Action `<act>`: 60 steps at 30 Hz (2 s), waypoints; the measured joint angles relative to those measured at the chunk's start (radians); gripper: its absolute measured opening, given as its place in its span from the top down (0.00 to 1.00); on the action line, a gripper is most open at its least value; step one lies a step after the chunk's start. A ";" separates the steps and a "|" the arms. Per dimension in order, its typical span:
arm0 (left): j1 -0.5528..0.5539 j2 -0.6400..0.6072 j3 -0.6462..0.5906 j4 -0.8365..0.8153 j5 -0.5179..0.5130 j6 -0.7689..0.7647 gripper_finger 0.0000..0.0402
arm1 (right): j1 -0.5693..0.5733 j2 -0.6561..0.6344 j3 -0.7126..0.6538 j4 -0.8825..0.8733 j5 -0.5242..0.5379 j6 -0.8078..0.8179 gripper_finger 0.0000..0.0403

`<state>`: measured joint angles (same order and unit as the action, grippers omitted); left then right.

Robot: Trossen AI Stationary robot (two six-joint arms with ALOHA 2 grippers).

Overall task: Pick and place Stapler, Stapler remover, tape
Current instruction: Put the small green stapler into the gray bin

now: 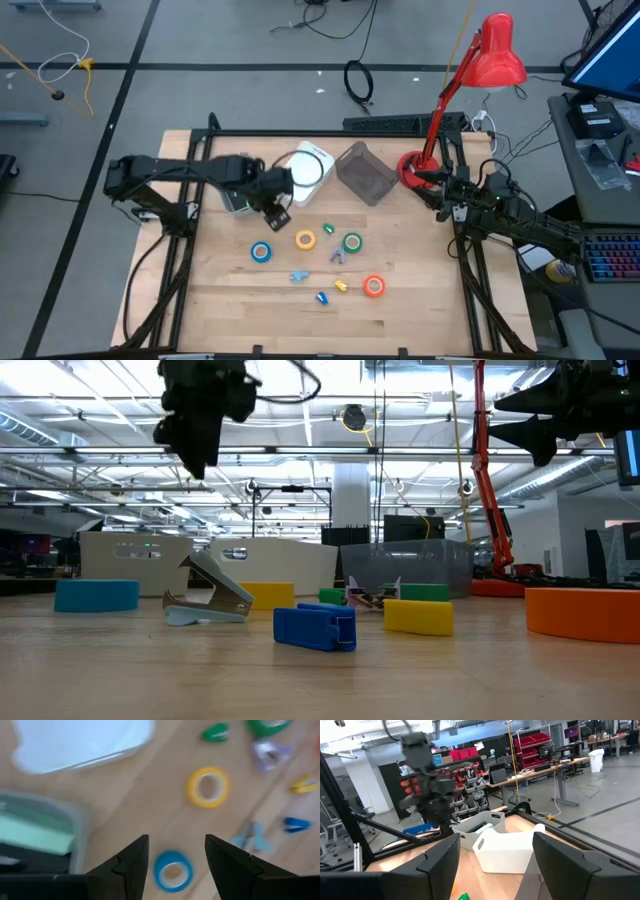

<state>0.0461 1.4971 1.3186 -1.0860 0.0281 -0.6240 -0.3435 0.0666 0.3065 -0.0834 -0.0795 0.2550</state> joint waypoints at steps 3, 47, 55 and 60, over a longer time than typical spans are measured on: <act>-0.075 0.000 0.000 0.061 -0.036 -0.069 0.51 | 0.000 0.000 0.000 0.000 0.000 -0.031 0.40; -0.311 -0.505 -0.428 0.404 -0.372 -0.241 0.51 | 0.198 0.788 0.198 0.606 -0.277 0.006 0.40; -0.312 -0.668 -0.550 0.409 -0.372 -0.223 0.51 | 0.275 0.989 0.421 0.322 -0.116 -0.095 0.40; -0.312 -0.735 -0.604 0.425 -0.372 -0.210 0.51 | 0.293 1.120 0.516 0.262 -0.100 -0.110 0.40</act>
<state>-0.2661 0.7625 0.7148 -0.6611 -0.3439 -0.8338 -0.0502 1.1864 0.8229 0.1786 -0.1798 0.1448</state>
